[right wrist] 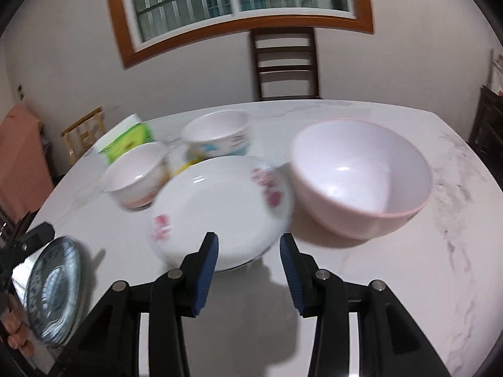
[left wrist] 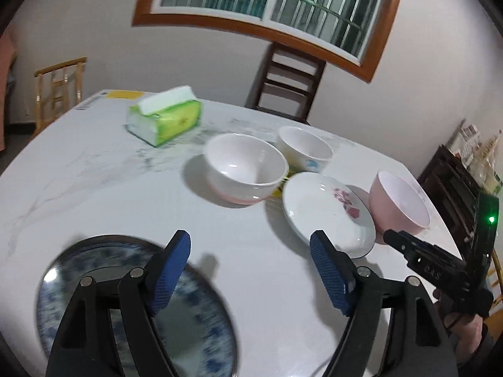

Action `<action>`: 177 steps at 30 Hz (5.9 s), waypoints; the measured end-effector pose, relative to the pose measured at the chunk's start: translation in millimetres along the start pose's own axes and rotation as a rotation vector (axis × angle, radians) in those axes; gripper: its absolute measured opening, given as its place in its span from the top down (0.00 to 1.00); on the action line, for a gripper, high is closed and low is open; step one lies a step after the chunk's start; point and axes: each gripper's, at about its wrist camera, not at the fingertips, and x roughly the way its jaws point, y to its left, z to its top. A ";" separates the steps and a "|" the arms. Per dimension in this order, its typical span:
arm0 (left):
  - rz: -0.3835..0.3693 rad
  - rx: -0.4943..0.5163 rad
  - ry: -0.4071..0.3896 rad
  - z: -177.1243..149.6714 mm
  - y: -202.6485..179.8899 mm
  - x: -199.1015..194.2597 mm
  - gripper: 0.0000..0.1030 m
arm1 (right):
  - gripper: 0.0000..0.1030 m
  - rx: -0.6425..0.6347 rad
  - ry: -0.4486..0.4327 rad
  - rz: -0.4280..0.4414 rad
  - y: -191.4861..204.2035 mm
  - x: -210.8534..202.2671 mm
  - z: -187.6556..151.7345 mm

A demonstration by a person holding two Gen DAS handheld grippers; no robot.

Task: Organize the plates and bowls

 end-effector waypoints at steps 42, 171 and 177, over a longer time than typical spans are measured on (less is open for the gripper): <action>-0.058 0.024 0.207 16.3 -47.4 151.5 0.73 | 0.82 0.013 0.118 0.125 -32.7 108.5 28.3; 0.193 -0.269 0.211 -54.9 162.9 -57.8 0.82 | 0.81 -0.208 0.312 0.353 227.1 35.7 -61.3; 0.201 -0.280 0.235 -51.7 161.2 -55.6 0.76 | 0.76 -0.235 0.352 0.308 234.2 36.5 -58.0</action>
